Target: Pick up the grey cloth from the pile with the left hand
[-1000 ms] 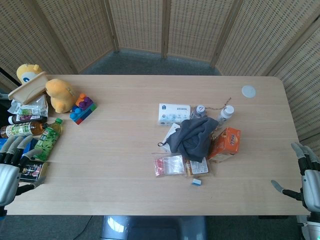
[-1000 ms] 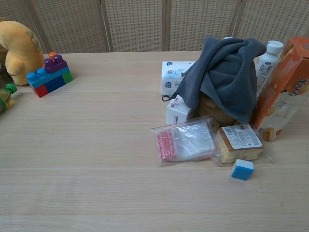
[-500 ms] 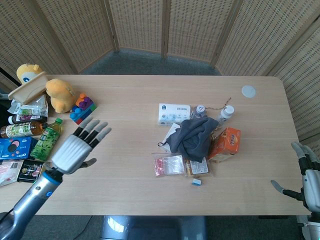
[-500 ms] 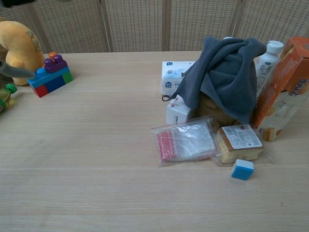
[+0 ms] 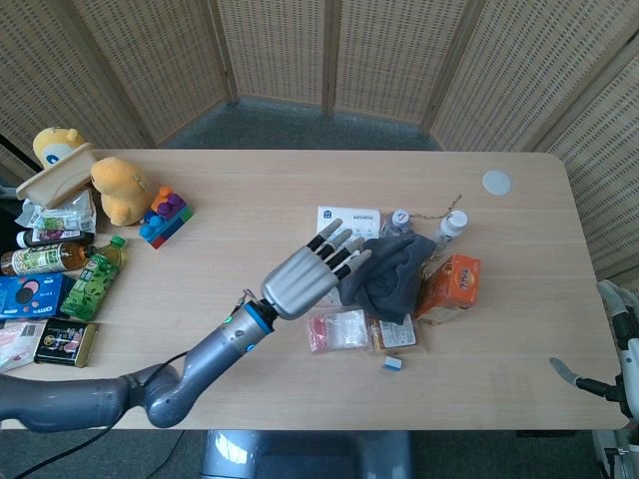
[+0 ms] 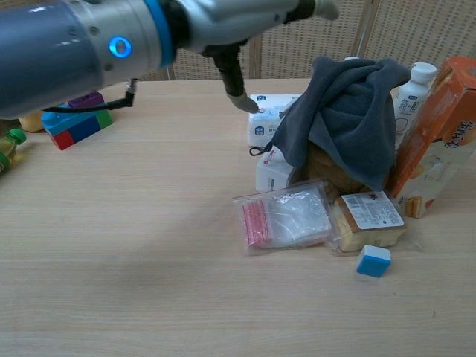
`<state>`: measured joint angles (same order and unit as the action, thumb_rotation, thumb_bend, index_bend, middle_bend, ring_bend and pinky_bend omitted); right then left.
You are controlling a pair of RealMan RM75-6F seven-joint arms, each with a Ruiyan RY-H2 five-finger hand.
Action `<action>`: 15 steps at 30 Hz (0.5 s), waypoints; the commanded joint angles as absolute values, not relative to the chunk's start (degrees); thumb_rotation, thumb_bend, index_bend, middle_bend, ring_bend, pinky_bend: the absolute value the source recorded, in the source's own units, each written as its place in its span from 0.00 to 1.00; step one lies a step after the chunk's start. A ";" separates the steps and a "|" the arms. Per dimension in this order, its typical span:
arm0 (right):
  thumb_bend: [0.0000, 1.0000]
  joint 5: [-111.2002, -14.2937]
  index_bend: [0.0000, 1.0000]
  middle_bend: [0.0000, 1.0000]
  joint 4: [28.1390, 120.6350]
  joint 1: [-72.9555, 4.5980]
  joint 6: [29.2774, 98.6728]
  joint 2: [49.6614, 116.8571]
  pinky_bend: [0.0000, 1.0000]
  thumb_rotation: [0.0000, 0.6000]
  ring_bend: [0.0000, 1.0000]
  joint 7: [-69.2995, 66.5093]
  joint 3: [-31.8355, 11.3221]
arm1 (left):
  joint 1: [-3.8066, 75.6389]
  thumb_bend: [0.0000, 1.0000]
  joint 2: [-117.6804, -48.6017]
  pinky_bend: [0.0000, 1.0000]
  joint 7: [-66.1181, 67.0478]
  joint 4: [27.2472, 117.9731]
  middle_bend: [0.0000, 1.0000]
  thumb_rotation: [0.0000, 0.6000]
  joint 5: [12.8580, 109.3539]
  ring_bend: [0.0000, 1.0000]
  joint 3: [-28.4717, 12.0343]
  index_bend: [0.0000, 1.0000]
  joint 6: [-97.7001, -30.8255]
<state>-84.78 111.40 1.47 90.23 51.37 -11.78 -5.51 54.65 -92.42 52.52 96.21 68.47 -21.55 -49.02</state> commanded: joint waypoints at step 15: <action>0.00 -84.46 0.00 0.00 111.34 1.59 90.52 50.30 0.00 1.00 0.00 -14.11 -5.91 | 68.51 0.00 -105.81 0.08 59.23 80.20 0.00 1.00 53.37 0.00 -21.20 0.04 -52.91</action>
